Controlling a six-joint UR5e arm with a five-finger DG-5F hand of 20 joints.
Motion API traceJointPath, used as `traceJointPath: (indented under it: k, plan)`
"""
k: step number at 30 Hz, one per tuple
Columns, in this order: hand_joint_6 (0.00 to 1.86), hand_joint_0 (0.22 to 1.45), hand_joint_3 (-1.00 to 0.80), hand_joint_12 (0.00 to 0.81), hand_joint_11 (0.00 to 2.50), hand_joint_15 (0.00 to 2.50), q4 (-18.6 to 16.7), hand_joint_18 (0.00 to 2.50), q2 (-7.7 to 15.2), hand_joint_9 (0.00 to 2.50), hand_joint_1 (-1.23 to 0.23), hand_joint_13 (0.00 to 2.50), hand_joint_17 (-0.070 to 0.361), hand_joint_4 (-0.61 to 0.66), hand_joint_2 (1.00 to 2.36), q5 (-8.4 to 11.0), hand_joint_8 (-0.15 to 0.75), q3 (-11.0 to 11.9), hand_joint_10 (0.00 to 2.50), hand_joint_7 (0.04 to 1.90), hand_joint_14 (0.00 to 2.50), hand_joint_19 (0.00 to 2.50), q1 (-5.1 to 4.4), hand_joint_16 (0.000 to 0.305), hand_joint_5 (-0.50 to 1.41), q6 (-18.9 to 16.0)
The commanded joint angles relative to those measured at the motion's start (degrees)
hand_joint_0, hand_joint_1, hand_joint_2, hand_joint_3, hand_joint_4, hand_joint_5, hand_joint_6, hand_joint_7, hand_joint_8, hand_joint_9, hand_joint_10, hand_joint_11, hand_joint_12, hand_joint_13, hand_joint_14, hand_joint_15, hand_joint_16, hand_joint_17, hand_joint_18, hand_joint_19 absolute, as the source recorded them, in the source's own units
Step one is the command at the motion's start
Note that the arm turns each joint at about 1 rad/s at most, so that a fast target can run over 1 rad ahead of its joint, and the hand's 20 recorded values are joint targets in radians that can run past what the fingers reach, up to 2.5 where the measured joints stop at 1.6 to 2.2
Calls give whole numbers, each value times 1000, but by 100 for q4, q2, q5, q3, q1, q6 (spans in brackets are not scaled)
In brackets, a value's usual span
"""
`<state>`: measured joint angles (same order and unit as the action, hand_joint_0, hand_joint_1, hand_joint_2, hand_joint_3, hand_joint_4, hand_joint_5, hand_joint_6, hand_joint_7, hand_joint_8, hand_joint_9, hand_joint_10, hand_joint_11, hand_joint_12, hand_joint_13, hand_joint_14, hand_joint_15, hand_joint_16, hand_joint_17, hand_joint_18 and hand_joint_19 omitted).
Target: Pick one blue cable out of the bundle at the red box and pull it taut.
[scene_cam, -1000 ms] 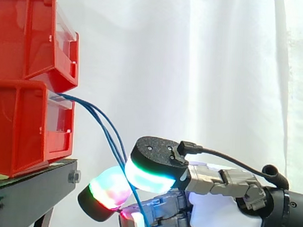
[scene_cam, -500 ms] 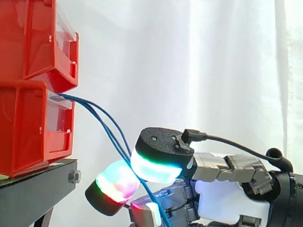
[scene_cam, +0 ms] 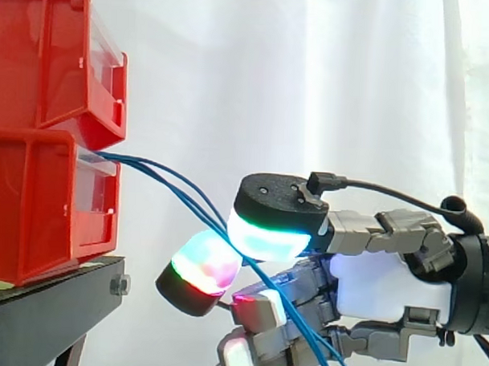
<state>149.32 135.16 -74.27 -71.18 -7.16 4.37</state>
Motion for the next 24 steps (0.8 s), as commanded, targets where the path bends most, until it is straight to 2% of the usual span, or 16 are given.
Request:
traceJointPath:
  k: [1,5,12,16,20,24]
  plan:
    - [867,682,-153,373,1286,622,256,648,-78,1077,-860,945,108,156,1020,-8,351,-1,7,765,21,347,-14,48,-186,-6]
    - [873,701,-175,371,1304,630,388,656,-148,1077,-912,949,108,155,1021,0,347,-1,6,810,21,334,-14,48,-190,3]
    - [878,716,-211,370,1287,632,546,664,-210,1075,-920,960,108,162,1019,-8,349,-1,6,800,21,335,-22,48,-193,-15]
    - [876,725,-333,369,1295,635,555,671,-210,1068,-941,959,107,179,1012,-8,347,-1,7,795,22,332,-14,48,-193,-15]
    - [875,719,-426,366,1285,635,546,672,-210,1075,-926,958,107,174,1006,-8,348,-1,6,826,23,340,-22,48,-193,-15]
    - [876,687,-401,369,1280,632,537,666,-210,1072,-883,957,106,183,1008,-8,351,-1,8,824,23,359,-22,47,-191,-15]
